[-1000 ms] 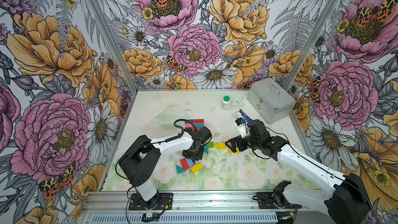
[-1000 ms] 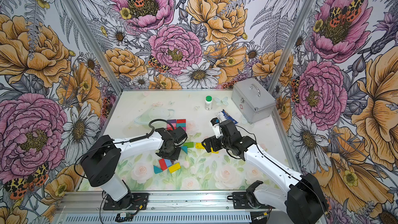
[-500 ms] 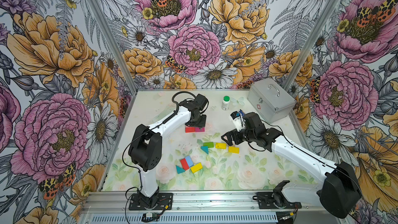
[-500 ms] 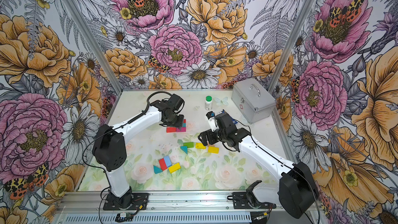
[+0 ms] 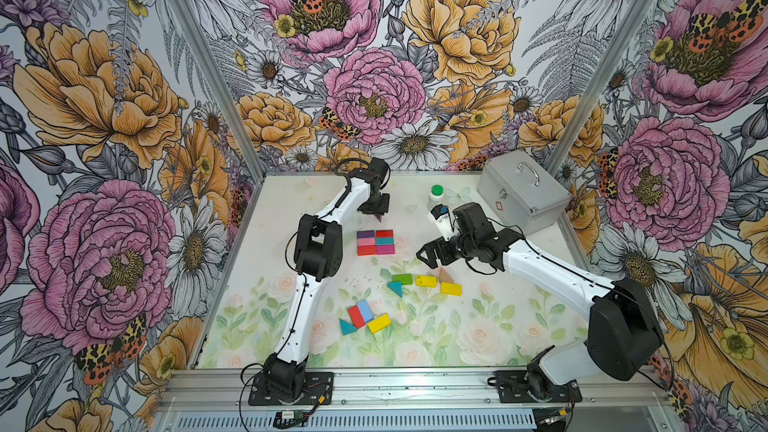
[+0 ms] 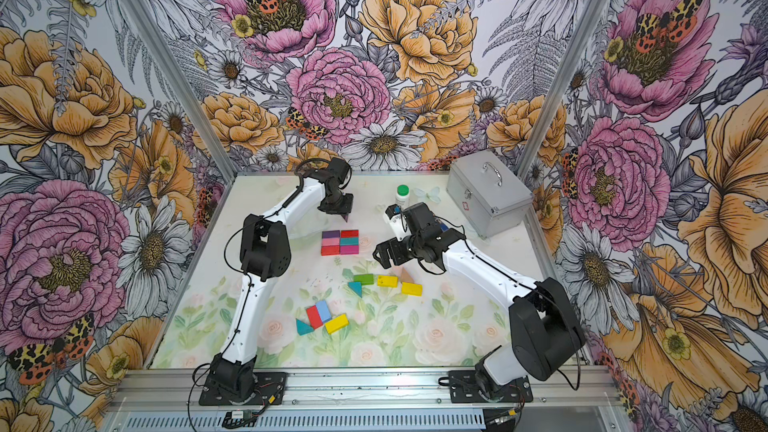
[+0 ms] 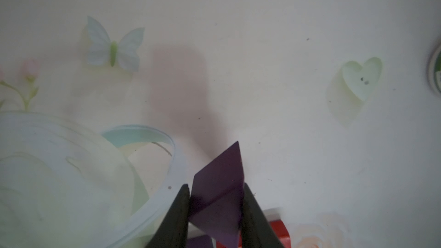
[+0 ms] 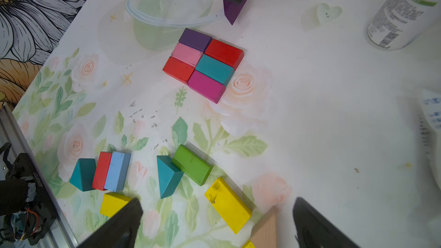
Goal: Assemble a piece of candy with building blocks
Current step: Assemble the building block at the center of the board.
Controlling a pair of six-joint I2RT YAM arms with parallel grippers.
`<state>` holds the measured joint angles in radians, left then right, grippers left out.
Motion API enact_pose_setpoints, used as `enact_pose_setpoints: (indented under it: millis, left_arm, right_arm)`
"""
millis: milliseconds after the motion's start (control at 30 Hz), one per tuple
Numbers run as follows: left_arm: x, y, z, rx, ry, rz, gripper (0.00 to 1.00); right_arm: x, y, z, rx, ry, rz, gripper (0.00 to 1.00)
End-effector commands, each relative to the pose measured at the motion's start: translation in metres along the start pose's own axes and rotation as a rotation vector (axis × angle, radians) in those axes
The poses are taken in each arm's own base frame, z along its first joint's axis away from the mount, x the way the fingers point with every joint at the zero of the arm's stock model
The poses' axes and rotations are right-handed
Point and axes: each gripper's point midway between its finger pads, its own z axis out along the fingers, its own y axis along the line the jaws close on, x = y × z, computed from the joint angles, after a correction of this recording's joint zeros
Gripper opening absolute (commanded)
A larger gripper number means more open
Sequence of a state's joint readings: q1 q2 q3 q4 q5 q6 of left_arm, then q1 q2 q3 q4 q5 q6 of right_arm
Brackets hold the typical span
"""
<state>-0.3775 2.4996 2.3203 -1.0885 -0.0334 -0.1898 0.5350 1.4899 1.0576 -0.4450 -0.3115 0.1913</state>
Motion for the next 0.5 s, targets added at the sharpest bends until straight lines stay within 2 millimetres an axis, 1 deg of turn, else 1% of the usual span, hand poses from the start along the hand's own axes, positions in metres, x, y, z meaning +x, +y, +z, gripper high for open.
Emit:
enact_pose_setpoints:
  millis: [0,100,233,400,467]
  left_arm:
    - [-0.006,0.002,-0.003,0.03,0.011,0.006,0.18]
    - [-0.003,0.009,0.008,0.02,0.036,0.0,0.18]
    - [0.002,0.016,0.016,0.009,0.058,-0.01,0.19]
    - [-0.004,0.013,0.016,0.035,0.046,-0.022,0.28]
    - [-0.007,0.013,0.016,0.043,0.039,-0.033,0.35]
  right_arm:
    - [-0.016,0.003,-0.001,-0.017,-0.027,-0.018,0.99]
    - [-0.016,0.004,0.002,-0.026,-0.022,-0.016,0.99]
    - [-0.016,0.004,0.002,-0.028,-0.022,-0.014,0.99]
    - [-0.018,0.007,-0.003,-0.036,-0.032,-0.018,0.99]
    - [-0.017,0.006,-0.005,-0.032,-0.035,-0.018,0.99]
